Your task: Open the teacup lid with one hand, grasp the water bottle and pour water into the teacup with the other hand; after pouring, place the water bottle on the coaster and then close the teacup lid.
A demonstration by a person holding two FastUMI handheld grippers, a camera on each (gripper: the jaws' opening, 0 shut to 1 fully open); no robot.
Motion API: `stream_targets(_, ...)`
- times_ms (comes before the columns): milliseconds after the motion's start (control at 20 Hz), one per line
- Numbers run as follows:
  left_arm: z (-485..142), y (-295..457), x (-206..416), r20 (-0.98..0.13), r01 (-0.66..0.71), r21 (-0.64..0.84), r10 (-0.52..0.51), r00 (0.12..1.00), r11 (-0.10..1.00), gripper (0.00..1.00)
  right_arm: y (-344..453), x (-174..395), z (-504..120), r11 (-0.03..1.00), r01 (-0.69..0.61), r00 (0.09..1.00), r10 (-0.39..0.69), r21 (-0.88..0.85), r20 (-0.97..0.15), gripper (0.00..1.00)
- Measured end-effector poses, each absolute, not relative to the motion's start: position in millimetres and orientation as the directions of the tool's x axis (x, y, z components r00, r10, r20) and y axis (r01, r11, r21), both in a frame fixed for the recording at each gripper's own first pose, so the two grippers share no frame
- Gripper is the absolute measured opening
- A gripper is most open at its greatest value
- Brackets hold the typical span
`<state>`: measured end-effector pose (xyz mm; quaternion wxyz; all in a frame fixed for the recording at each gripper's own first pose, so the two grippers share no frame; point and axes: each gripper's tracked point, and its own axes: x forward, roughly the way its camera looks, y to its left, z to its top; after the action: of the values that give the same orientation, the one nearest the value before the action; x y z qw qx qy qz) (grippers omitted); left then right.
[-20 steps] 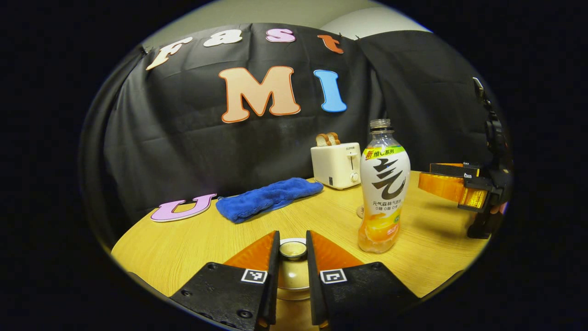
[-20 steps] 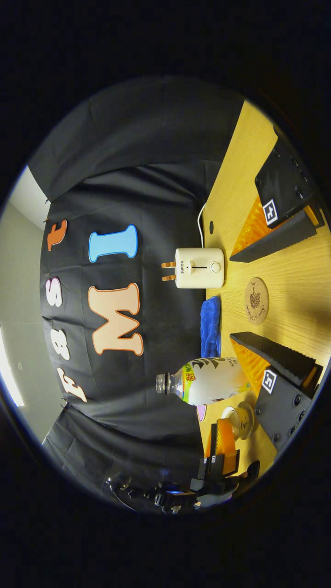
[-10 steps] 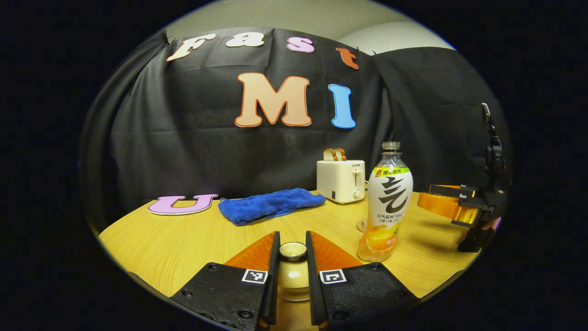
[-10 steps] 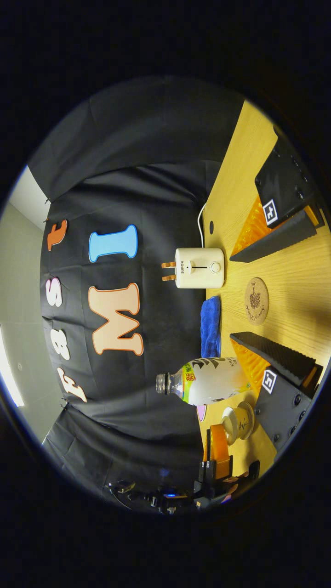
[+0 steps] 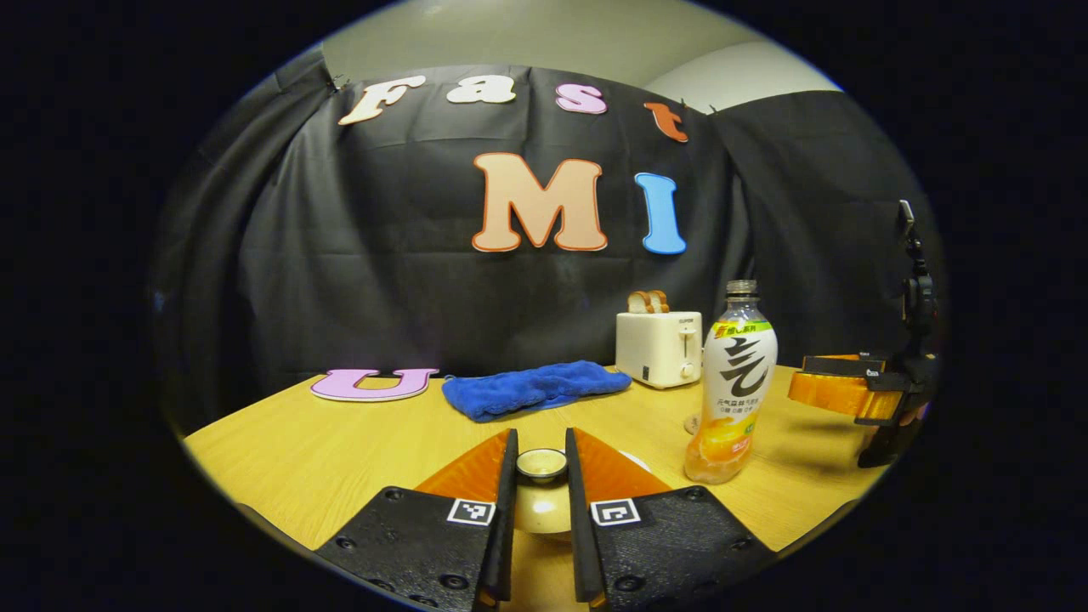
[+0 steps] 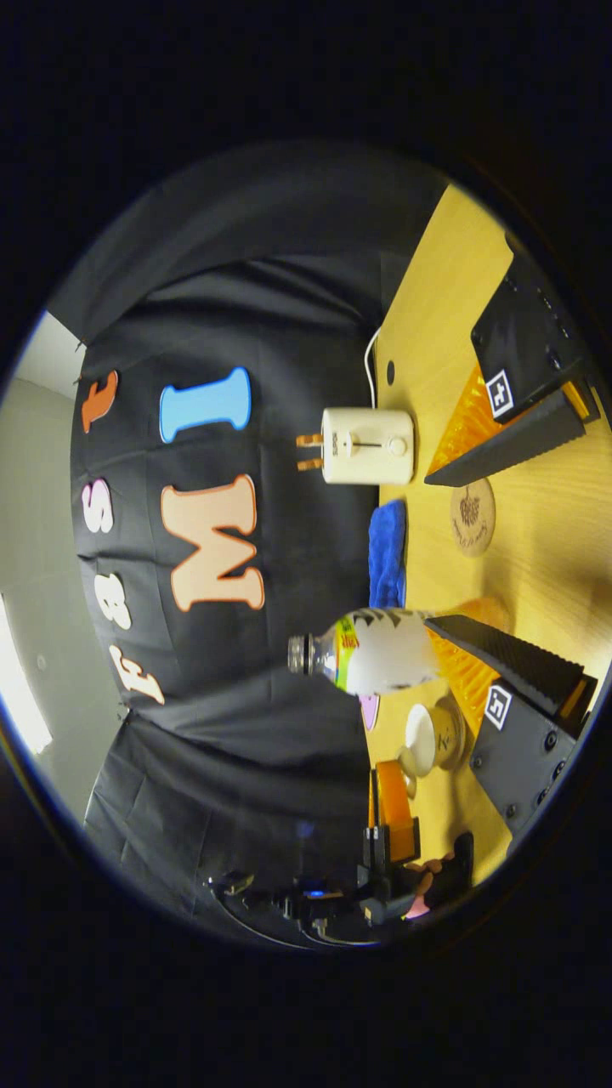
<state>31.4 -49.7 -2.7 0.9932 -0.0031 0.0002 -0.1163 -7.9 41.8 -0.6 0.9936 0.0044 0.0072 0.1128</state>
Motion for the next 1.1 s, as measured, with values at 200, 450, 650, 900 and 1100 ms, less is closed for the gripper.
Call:
stream_targets(200,-2,-30,28,0.001,0.162,-0.004,-0.162,0.987,0.987,0.26,47,-11,0,0.965,-0.264,0.965,0.264,0.013,-0.014,0.92)
stream_targets(450,-2,-14,28,-0.002,0.107,-0.002,-0.107,0.994,0.994,0.27,69,-15,-1,0.933,-0.358,0.933,0.359,0.018,-0.018,0.92)
stream_targets(650,-3,2,28,-0.001,0.072,-0.001,-0.072,0.997,0.997,0.26,83,-11,-4,0.923,-0.384,0.923,0.385,0.02,-0.032,0.92)
stream_targets(900,-4,20,28,-0.002,0.046,-0.001,-0.046,0.999,0.999,0.26,98,3,-14,0.918,-0.397,0.913,0.397,0.021,-0.094,0.96)
stream_targets(1100,-4,31,28,-0.003,0.031,0.0,-0.031,1.0,1.0,0.26,109,10,-23,0.914,-0.406,0.904,0.404,0.015,-0.139,0.92)
